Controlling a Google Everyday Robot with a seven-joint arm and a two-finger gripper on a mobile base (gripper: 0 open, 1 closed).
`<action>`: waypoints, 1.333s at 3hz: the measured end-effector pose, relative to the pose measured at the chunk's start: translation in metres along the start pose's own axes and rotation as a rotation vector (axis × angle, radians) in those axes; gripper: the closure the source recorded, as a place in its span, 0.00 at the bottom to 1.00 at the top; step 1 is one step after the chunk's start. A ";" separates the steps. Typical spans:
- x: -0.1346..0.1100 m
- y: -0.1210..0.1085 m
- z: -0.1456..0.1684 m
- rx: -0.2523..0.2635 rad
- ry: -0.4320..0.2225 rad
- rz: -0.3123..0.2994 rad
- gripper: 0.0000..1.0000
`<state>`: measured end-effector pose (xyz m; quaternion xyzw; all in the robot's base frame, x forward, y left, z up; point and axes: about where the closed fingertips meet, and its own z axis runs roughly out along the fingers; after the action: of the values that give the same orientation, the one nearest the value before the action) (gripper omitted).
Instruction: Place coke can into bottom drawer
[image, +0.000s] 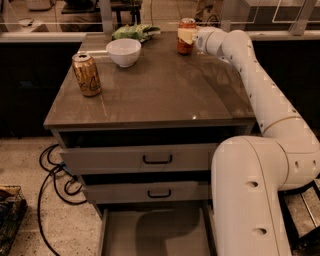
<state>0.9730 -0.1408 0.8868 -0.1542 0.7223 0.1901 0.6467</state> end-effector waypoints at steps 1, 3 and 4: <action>-0.013 0.002 -0.010 -0.016 -0.012 -0.018 1.00; -0.056 0.012 -0.074 -0.025 -0.037 -0.086 1.00; -0.064 0.030 -0.117 -0.026 -0.043 -0.107 1.00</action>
Offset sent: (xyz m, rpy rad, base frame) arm -0.0827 -0.0296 0.0674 -0.0779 -0.0779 0.0266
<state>0.8637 -0.1713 0.9636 -0.1968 0.6964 0.1680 0.6694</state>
